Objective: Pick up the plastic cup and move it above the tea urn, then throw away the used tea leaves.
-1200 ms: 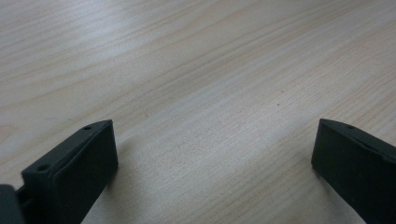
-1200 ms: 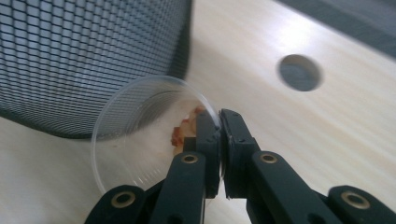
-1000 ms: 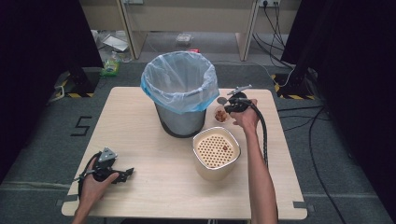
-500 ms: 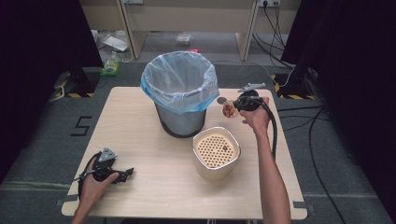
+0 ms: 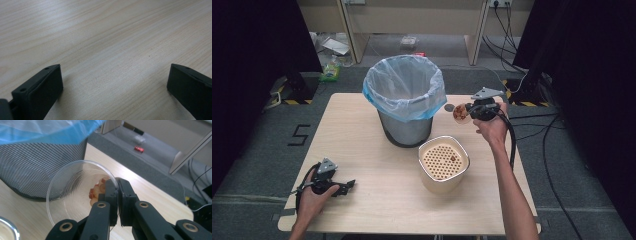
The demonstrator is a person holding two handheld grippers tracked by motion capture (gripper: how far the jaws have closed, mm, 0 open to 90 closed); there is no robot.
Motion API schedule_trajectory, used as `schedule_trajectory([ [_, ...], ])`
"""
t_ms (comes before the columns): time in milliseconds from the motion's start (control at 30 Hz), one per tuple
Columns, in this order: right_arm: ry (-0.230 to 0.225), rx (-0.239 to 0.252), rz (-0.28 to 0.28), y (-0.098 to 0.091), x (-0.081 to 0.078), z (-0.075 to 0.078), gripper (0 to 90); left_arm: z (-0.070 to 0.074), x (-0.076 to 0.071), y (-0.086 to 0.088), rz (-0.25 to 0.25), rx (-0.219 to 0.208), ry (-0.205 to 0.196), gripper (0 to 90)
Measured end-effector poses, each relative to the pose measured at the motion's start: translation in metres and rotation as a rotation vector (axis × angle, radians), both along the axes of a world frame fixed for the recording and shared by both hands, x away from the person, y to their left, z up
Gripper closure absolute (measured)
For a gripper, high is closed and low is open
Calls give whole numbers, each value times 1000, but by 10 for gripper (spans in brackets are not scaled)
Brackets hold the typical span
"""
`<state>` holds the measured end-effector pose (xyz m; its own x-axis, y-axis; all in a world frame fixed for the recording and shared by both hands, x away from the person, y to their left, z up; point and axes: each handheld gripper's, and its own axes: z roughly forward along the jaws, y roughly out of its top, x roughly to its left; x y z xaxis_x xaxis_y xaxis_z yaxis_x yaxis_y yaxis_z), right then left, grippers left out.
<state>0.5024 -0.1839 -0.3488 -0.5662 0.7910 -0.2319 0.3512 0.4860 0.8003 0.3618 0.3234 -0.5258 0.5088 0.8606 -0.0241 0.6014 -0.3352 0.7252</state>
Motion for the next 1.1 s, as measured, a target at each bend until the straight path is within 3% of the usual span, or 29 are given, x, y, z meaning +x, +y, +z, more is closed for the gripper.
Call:
schedule_trajectory([
  [300,-129,-48,29,13,-34,9,871,0,0,0,1,2,1,0],
  [333,-162,-68,33,16,-42,9,871,0,0,0,1,2,0,0],
  [367,-162,-68,33,16,-42,9,871,0,0,0,2,2,0,0],
  [533,-254,-126,38,23,-64,0,871,0,0,0,4,2,0,0],
  [700,-307,-125,36,25,-78,-8,871,0,0,0,5,1,0,0],
  [867,-430,-145,33,27,-94,-17,872,0,-1,0,11,1,-2,0],
  [1033,-598,-265,57,41,-118,-25,873,0,-1,0,10,0,-1,0],
  [1100,-617,-269,62,44,-120,-27,873,0,-1,0,10,1,-1,0],
])
